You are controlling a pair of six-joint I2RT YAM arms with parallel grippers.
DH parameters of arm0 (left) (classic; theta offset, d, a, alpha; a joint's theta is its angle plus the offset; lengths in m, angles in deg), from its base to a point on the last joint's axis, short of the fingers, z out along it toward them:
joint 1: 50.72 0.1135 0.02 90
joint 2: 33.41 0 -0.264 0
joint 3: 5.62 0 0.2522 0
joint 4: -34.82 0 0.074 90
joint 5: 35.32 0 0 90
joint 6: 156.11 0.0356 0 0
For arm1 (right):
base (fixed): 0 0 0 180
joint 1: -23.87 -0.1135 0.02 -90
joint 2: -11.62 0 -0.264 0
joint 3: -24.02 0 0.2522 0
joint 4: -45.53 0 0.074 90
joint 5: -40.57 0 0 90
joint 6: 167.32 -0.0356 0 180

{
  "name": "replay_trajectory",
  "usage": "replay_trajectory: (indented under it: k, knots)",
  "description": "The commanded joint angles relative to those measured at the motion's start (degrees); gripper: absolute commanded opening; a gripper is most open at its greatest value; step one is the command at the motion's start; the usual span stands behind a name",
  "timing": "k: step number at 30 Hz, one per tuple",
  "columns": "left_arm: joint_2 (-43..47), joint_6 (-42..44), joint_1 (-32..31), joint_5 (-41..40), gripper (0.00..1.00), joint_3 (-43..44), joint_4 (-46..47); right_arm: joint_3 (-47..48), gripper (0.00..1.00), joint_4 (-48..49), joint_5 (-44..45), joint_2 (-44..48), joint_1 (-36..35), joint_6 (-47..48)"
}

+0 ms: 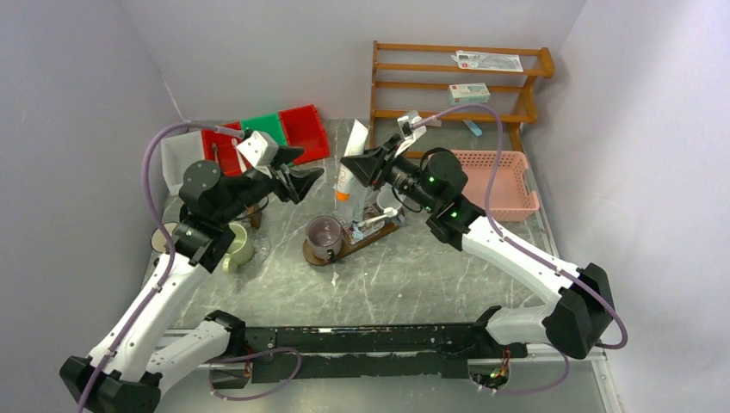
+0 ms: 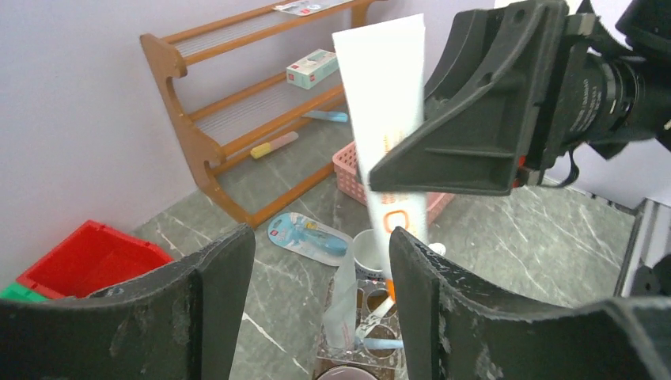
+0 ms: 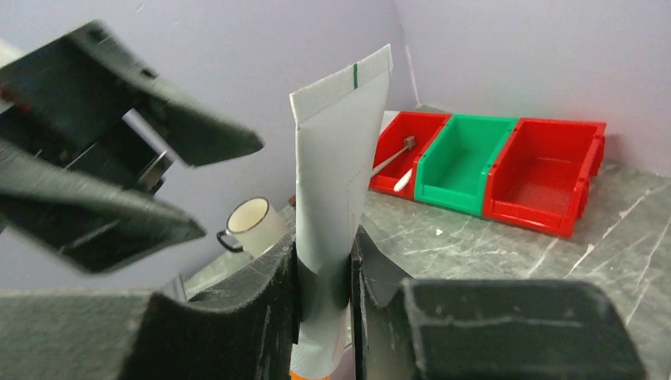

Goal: Prepare toiletry sets of a toothbrush and toothpaste on the tray
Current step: Pick up the toothpaste from the storage box.

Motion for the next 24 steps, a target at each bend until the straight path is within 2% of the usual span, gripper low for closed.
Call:
replay_trajectory:
  k: [1,7,19,24]
  knots:
    - [-3.53,-0.86,5.55,20.28,0.68,3.54,-1.57,-0.5,0.21,1.34,-16.1,2.47,2.61,6.35]
    - [-6.53,-0.27,6.04,28.34,0.68,7.99,-1.0,2.58,0.2,-4.15,-25.82,1.46,2.74,13.87]
    - [-9.63,-4.8,6.5,46.32,0.66,10.6,7.37,4.43,0.2,-4.86,-41.44,0.15,2.73,22.07]
    - [-11.15,-4.68,6.49,48.95,0.64,11.35,7.22,5.57,0.2,-4.23,-44.71,-0.86,2.61,22.86]
